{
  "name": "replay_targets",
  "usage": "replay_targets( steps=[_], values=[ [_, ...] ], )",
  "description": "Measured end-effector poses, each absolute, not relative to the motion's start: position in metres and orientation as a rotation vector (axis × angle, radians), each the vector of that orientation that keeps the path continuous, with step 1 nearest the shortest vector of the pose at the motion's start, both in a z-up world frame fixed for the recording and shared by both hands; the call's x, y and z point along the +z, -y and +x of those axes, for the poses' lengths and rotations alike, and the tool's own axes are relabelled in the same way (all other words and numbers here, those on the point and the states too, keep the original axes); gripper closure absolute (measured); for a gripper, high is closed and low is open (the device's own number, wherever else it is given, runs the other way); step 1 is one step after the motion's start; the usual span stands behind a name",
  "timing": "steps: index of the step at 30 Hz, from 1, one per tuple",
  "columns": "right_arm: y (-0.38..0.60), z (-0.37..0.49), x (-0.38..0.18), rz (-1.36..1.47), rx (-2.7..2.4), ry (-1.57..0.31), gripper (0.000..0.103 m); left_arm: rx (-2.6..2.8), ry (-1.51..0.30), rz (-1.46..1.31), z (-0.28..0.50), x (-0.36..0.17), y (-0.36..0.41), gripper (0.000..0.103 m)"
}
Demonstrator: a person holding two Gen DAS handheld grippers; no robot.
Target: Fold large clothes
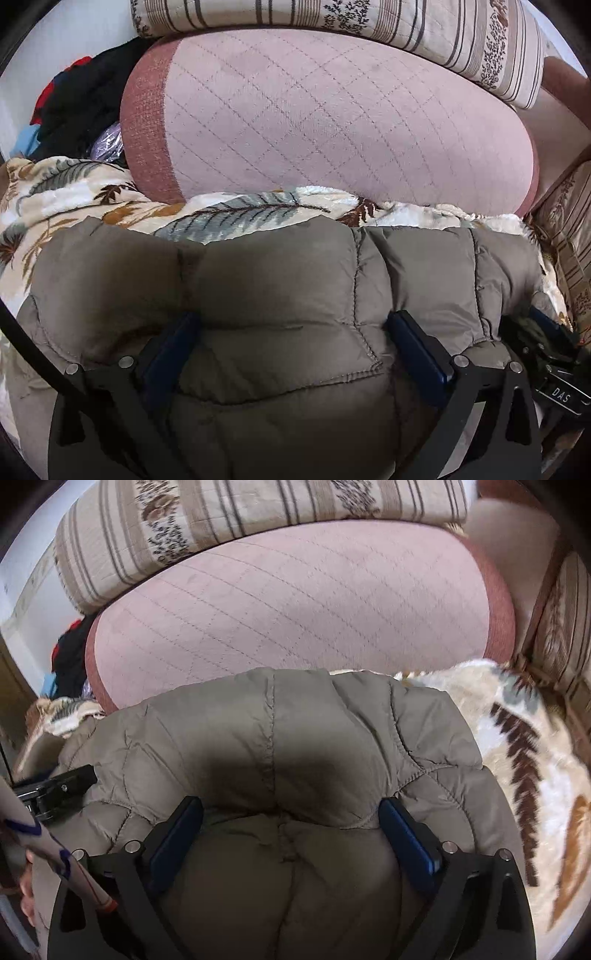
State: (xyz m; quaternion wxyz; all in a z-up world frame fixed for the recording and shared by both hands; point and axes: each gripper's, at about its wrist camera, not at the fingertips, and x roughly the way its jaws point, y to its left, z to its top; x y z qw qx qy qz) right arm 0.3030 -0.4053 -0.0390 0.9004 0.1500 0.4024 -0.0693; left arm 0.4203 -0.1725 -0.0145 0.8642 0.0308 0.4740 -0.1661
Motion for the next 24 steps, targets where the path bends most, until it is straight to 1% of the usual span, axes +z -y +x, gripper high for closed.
replay_targets(
  steps=[3,5,10,13,16,19,24],
  values=[
    [0.404,0.304,-0.039,0.309,-0.149,-0.848,0.004,-0.361,-1.009,0.047,0.418,-0.006,0.168,0.000],
    [0.401,0.300,-0.030,0.265,-0.193,-0.857,0.004,-0.376,-1.013,0.014,0.414,0.004,0.156,0.000],
    [0.411,0.259,-0.002,0.238,-0.284,-0.800,0.005,-0.344,-0.965,-0.025,0.388,0.027,0.096,0.000],
    [0.423,0.227,-0.001,0.228,-0.302,-0.802,0.005,-0.269,-0.964,0.004,0.376,0.017,0.057,0.000],
    [0.436,0.203,-0.018,0.220,-0.343,-0.841,0.005,-0.160,-0.989,0.033,0.374,-0.002,0.021,0.000],
    [0.458,0.184,-0.030,0.288,-0.381,-0.864,0.005,-0.125,-1.001,-0.076,0.369,-0.001,-0.022,0.000],
    [0.479,0.153,-0.020,0.387,-0.344,-0.851,0.005,-0.239,-0.998,-0.281,0.345,0.008,-0.078,0.000]
  ],
)
